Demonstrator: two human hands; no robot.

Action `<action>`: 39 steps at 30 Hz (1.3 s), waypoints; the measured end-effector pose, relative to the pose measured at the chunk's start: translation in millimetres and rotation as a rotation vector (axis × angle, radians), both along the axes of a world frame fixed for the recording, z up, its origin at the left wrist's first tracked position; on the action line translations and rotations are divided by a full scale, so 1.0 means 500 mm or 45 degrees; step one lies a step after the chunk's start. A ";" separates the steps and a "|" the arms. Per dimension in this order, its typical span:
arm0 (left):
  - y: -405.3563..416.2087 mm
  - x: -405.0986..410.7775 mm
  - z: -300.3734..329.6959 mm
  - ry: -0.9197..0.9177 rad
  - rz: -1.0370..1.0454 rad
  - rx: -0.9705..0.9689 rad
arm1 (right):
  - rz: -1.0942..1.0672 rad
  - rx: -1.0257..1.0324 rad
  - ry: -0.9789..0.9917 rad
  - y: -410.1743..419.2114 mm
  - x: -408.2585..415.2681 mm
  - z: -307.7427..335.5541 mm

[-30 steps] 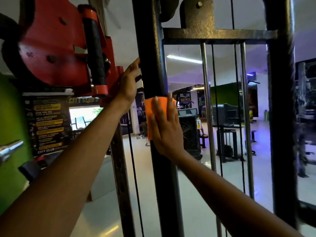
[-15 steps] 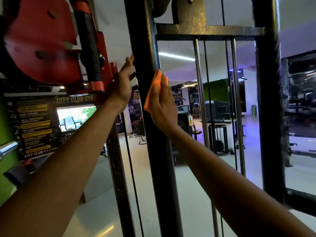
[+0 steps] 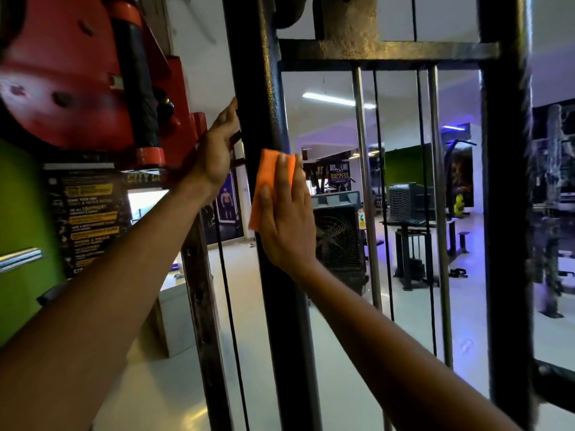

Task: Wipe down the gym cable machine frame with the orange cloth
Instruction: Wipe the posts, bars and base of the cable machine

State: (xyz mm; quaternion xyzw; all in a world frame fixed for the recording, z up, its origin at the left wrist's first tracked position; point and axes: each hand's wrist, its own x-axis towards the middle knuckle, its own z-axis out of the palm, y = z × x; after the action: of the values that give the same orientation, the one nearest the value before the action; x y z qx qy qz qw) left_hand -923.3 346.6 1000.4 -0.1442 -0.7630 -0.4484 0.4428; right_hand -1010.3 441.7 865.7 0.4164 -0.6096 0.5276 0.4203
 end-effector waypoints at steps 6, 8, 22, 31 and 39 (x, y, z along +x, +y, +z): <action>0.011 0.007 -0.004 -0.033 0.013 -0.004 | -0.076 0.085 0.069 0.013 0.000 -0.020; 0.008 0.004 -0.009 -0.052 0.046 0.014 | -0.139 0.068 0.137 0.009 -0.007 0.030; -0.012 -0.004 -0.062 -0.132 0.128 0.120 | -0.151 0.061 0.052 0.001 0.007 -0.051; -0.023 0.008 -0.147 -0.238 0.038 0.177 | -0.092 0.140 -0.060 0.016 0.027 -0.269; -0.037 -0.010 -0.207 -0.203 0.006 0.266 | -0.191 0.140 -0.078 0.007 0.045 -0.326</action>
State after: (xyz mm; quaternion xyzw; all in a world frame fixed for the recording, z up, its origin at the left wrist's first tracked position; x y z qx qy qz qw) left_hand -928.1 327.9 897.1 -0.0593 -0.7453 -0.5344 0.3943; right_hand -987.7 445.2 703.0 0.3758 -0.6796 0.4730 0.4162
